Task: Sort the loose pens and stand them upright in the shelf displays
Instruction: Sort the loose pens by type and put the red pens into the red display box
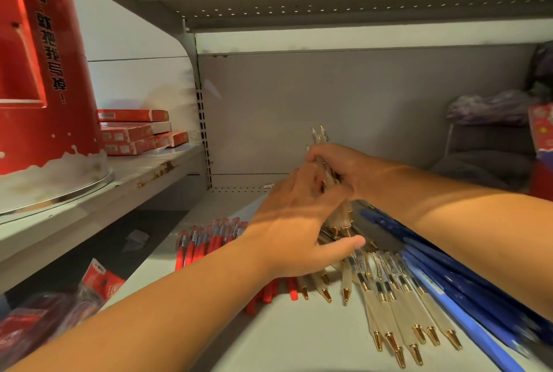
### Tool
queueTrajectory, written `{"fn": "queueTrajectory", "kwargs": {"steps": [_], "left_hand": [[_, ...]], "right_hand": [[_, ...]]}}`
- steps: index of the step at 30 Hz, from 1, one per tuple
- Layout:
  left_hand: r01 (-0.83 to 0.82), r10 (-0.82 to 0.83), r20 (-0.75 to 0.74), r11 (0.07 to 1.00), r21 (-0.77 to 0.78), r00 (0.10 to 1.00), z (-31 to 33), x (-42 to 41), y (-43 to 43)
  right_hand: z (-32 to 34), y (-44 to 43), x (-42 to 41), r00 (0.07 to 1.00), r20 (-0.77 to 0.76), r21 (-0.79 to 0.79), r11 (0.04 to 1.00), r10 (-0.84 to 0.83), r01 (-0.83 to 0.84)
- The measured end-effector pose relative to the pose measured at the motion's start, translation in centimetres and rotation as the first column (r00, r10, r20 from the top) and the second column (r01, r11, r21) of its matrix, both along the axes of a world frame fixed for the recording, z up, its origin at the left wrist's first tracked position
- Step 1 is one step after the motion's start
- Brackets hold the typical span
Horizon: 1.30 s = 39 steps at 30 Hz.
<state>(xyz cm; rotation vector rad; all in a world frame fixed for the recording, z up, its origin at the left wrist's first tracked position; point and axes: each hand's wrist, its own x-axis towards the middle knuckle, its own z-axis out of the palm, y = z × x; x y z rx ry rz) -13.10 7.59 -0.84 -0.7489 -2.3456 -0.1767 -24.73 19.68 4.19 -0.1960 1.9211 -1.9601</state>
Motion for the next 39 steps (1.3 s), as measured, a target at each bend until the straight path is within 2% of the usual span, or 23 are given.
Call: {"fn": "queueTrajectory", "kwargs": {"steps": [4, 8, 9, 12, 14, 16, 19, 21, 25, 28, 32, 34, 39], "left_hand": [[0.05, -0.059, 0.118, 0.995, 0.083, 0.991, 0.1, 0.4, 0.2], [0.074, -0.093, 0.187, 0.992, 0.103, 0.978, -0.3, 0.3, 0.0], [0.082, -0.101, 0.17, 0.99, 0.114, 0.98, -0.4, 0.3, -0.1], [0.131, -0.151, 0.095, 0.973, 0.19, 0.984, -0.5, 0.4, -0.2], [0.169, -0.196, 0.086, 0.953, 0.253, 0.977, -0.5, 0.5, -0.1], [0.172, -0.209, 0.108, 0.945, 0.279, 0.972, -0.5, 0.6, 0.1], [0.128, -0.183, 0.14, 0.935, 0.331, 0.973, -0.6, 0.7, 0.1], [0.12, -0.176, 0.119, 0.919, 0.375, 0.977, -0.7, 0.5, -0.1], [0.073, -0.157, 0.147, 0.885, 0.459, 0.977, -0.9, 0.1, -0.9], [0.038, -0.151, 0.238, 0.906, 0.422, 0.96, -0.9, 0.1, -1.2], [0.092, -0.201, 0.33, 0.944, 0.315, 0.922, -1.0, 0.2, -1.4], [0.116, -0.198, 0.326, 0.96, 0.255, 0.925, -0.9, 0.4, -1.4], [0.089, -0.159, 0.256, 0.96, 0.264, 0.953, -0.5, 0.3, -1.3]], "right_hand": [[0.0, 0.5, 0.9, 0.998, -0.013, -0.043, 0.997, -0.065, 0.064], [-0.4, 1.1, 2.6, 0.999, 0.028, -0.118, 0.992, -0.036, 0.039], [-0.5, 1.3, 3.3, 1.0, -0.01, -0.132, 0.991, -0.012, 0.01], [-1.9, 2.0, 4.0, 0.966, -0.258, -0.134, 0.991, -0.005, -0.031], [-2.6, 2.1, 4.8, 0.945, -0.327, -0.161, 0.985, 0.01, -0.066], [-3.0, 1.8, 5.1, 0.966, -0.259, -0.232, 0.969, 0.025, -0.087], [-2.7, 1.3, 6.2, 0.997, -0.016, -0.34, 0.937, 0.077, -0.078], [-2.7, 1.1, 6.7, 0.996, 0.056, -0.364, 0.93, 0.072, -0.047], [-3.2, 1.0, 7.4, 0.997, 0.075, -0.311, 0.95, 0.029, -0.004], [-3.6, 0.8, 7.7, 0.997, 0.07, -0.285, 0.958, 0.037, -0.016], [-3.6, 0.5, 7.5, 0.999, 0.028, -0.282, 0.959, -0.027, 0.034], [-3.5, 0.7, 7.3, 0.999, 0.025, -0.281, 0.959, -0.038, 0.044], [-3.7, 0.9, 7.4, 0.995, 0.098, -0.287, 0.958, 0.006, 0.023]]}}
